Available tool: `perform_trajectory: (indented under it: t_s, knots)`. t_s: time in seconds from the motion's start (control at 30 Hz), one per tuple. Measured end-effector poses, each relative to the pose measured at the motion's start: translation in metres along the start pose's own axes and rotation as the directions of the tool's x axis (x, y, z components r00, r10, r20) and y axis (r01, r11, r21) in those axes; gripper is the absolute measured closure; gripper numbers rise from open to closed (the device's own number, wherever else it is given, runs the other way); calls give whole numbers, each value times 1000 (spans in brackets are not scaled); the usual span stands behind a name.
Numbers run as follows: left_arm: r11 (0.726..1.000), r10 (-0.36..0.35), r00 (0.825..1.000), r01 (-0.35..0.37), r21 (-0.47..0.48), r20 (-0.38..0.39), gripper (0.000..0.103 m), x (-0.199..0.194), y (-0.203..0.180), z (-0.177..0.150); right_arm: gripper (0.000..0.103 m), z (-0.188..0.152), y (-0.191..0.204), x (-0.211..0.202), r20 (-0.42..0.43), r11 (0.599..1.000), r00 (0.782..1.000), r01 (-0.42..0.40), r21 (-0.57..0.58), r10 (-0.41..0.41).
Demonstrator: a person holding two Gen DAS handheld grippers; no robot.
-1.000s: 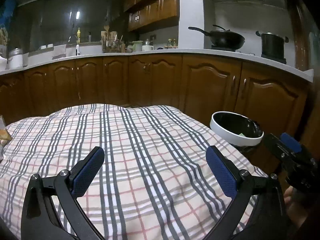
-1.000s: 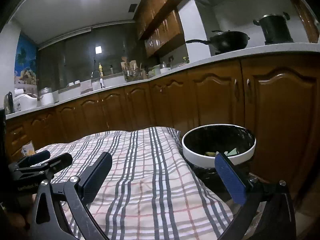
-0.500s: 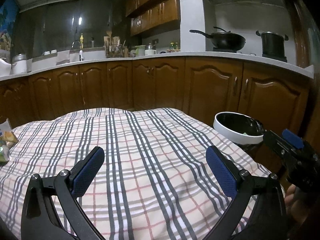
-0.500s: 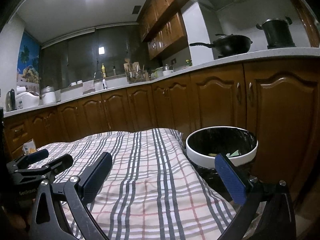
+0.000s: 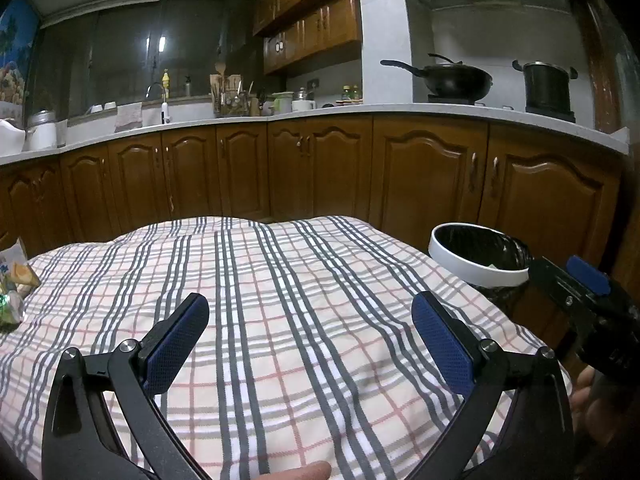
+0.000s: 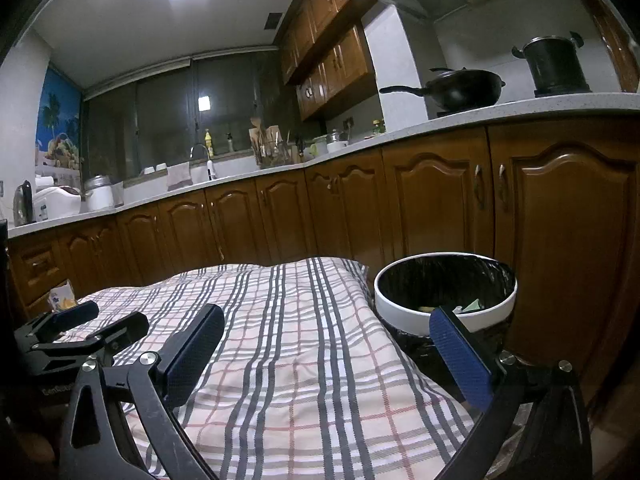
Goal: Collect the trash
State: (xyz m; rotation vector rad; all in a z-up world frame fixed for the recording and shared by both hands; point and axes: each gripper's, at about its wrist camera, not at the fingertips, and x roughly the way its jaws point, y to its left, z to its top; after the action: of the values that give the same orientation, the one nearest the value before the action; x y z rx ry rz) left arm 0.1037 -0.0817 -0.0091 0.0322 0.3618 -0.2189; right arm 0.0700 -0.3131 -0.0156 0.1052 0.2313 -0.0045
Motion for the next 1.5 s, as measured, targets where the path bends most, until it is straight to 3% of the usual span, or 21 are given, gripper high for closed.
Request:
perform_trajectory:
  t_s: [1.5]
  knots:
    - [1000,-7,1000,7,10,-8,0,1,-5,0,0,0,12,-2,-3,1000,1000,-14,7,14]
